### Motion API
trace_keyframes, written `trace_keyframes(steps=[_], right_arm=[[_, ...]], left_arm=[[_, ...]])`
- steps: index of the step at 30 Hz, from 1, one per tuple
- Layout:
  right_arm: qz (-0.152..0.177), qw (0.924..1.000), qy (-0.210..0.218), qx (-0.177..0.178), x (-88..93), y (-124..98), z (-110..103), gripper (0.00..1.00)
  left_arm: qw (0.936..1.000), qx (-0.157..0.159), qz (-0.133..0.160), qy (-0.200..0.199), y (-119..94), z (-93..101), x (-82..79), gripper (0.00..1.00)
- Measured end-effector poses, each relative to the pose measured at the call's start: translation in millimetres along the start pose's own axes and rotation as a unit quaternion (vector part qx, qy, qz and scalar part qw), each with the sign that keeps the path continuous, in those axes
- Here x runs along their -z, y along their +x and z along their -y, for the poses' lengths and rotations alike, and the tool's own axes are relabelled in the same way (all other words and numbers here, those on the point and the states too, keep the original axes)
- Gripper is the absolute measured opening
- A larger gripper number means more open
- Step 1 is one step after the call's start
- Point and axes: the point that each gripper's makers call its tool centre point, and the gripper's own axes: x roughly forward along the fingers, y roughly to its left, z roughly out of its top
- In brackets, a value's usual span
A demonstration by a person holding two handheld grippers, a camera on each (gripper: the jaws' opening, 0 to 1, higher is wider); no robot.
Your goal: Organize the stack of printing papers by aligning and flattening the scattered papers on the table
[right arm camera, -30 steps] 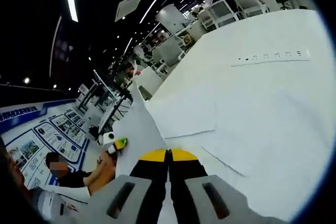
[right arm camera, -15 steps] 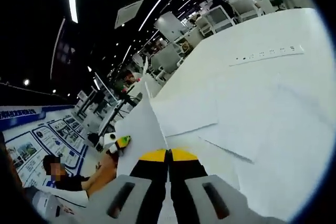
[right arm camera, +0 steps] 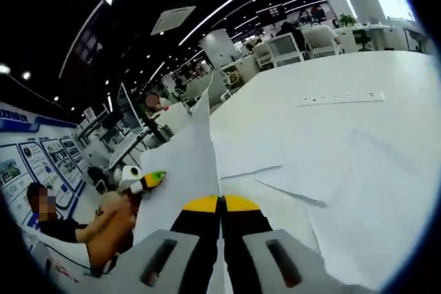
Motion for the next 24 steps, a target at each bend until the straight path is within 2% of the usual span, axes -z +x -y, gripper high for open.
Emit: trace_keyframes(steps=[4, 10, 17, 24], right_arm=[[0.007, 0.9998, -0.014, 0.014, -1.7, -0.6, -5.9, 0.00], [0.009, 0.9996, -0.027, 0.001, -5.7, -3.2, -16.9, 0.00], [-0.006, 0.9996, -0.027, -0.005, 6.8, 3.4, -18.7, 0.00], [-0.011, 0.9988, -0.047, 0.005, 9.4, 4.7, -23.1, 0.00]], left_arm=[[1.0000, -0.001, -0.005, -0.004, 0.2, -3.3, -0.4, 0.14], [1.0000, -0.001, -0.008, -0.003, -0.2, 2.1, 4.7, 0.16], [0.9999, -0.002, -0.010, 0.000, 0.0, 3.2, 6.4, 0.17], [0.9999, -0.002, -0.010, 0.001, 0.2, 3.5, 6.8, 0.18]])
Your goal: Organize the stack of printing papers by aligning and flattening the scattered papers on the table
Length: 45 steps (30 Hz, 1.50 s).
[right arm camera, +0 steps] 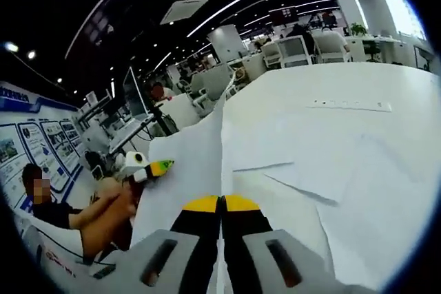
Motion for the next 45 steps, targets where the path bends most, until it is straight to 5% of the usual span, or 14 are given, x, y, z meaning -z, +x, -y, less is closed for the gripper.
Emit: trace_keyframes(steps=[5, 45], right_arm=[[-0.009, 0.9995, -0.030, 0.000, 0.2, 5.1, -11.0, 0.00], [-0.014, 0.9985, -0.033, -0.041, 2.5, 26.4, -45.8, 0.00]], left_arm=[[1.0000, -0.001, -0.002, 0.002, 0.0, 1.0, 0.7, 0.19], [0.9999, -0.009, -0.008, 0.007, 1.7, 2.5, 4.0, 0.20]])
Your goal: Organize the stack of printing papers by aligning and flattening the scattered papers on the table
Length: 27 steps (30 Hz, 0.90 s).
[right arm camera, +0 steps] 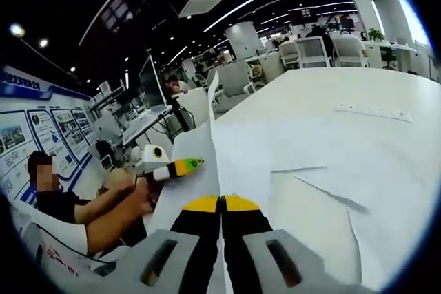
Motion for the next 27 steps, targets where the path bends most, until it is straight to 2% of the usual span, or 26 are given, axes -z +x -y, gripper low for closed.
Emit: trace_keyframes(steps=[14, 23, 27], right_arm=[[-0.005, 0.9998, -0.007, -0.016, 2.6, 6.3, -13.2, 0.00], [-0.008, 0.9999, 0.001, -0.008, 8.0, 12.5, -13.1, 0.00], [-0.012, 0.9999, 0.000, 0.003, 11.2, 16.2, -12.1, 0.00]], left_arm=[[0.9999, -0.015, -0.003, -0.004, 0.8, -4.3, 2.0, 0.19], [0.9996, -0.027, -0.008, 0.001, 1.6, -7.7, 4.3, 0.14], [0.9988, -0.043, -0.013, 0.019, 1.7, -14.5, 5.1, 0.10]])
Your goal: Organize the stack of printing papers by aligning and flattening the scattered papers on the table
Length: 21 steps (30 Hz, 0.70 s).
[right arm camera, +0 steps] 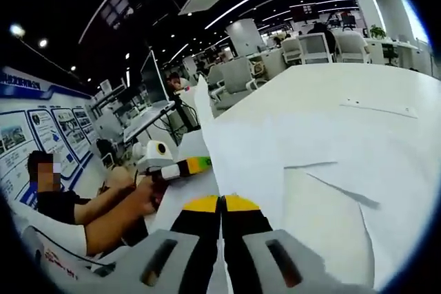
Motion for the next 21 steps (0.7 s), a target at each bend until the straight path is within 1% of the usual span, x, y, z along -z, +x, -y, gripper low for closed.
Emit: trace_keyframes(steps=[2, 3, 5, 6, 9, 11, 12, 13, 14, 15, 16, 18, 19, 20, 21], right_arm=[[-0.003, 1.0000, -0.001, 0.003, 2.0, 1.9, 0.0, 0.00], [-0.004, 1.0000, -0.001, 0.003, 2.5, 2.1, 0.0, 0.00], [-0.005, 1.0000, 0.000, 0.004, 4.0, 3.2, -1.1, 0.00], [-0.006, 0.9999, -0.002, 0.012, 4.4, 3.3, 0.9, 0.00], [-0.007, 0.9997, -0.003, 0.025, 5.2, 3.1, 4.5, 0.00], [-0.005, 0.9993, -0.006, 0.038, 5.4, 3.2, 5.6, 0.00], [-0.001, 0.9986, -0.013, 0.051, 5.3, 3.4, 7.6, 0.00], [0.004, 0.9970, -0.022, 0.074, 4.3, 2.8, 13.4, 0.00], [0.002, 0.9961, -0.029, 0.083, 6.3, 2.9, 14.7, 0.00], [0.004, 0.9958, -0.031, 0.086, 7.7, 4.1, 13.7, 0.00], [0.015, 0.9940, -0.041, 0.100, 5.5, 4.0, 17.7, 0.00], [0.013, 0.9933, -0.043, 0.106, 10.8, 4.8, 18.3, 0.00], [0.018, 0.9921, -0.055, 0.111, 10.8, 4.5, 21.3, 0.00], [0.031, 0.9897, -0.076, 0.117, 8.0, 4.3, 25.4, 0.00], [0.034, 0.9867, -0.089, 0.131, 10.4, 2.2, 31.6, 0.00]], left_arm=[[1.0000, -0.004, -0.005, 0.006, 0.6, -2.3, 1.1, 0.08], [0.9997, -0.013, -0.009, 0.017, 1.2, -4.9, 2.4, 0.08], [0.9993, -0.017, -0.014, 0.031, 1.5, -5.8, 4.6, 0.07], [0.9989, -0.019, -0.013, 0.040, 1.3, -5.6, 4.5, 0.07], [0.9986, -0.019, -0.012, 0.048, -0.2, -5.3, 3.5, 0.07], [0.9983, -0.021, -0.010, 0.054, -0.5, -5.6, 3.0, 0.07], [0.9973, -0.024, -0.008, 0.068, -0.9, -6.0, 2.2, 0.07], [0.9964, -0.028, -0.005, 0.080, -1.5, -5.4, 1.3, 0.07], [0.9956, -0.031, -0.006, 0.089, -1.6, -4.7, 1.7, 0.07], [0.9933, -0.038, -0.005, 0.109, -2.1, -5.5, 1.3, 0.07], [0.9904, -0.044, 0.000, 0.131, -2.6, -4.1, 0.2, 0.07], [0.9839, -0.041, 0.005, 0.174, -3.8, 3.4, -0.1, 0.06], [0.9820, -0.040, 0.008, 0.184, -4.6, 5.3, -2.3, 0.06], [0.9808, -0.043, 0.009, 0.190, -5.0, 5.6, -2.3, 0.06], [0.9797, -0.042, 0.008, 0.196, -4.7, 7.3, -1.9, 0.06]])
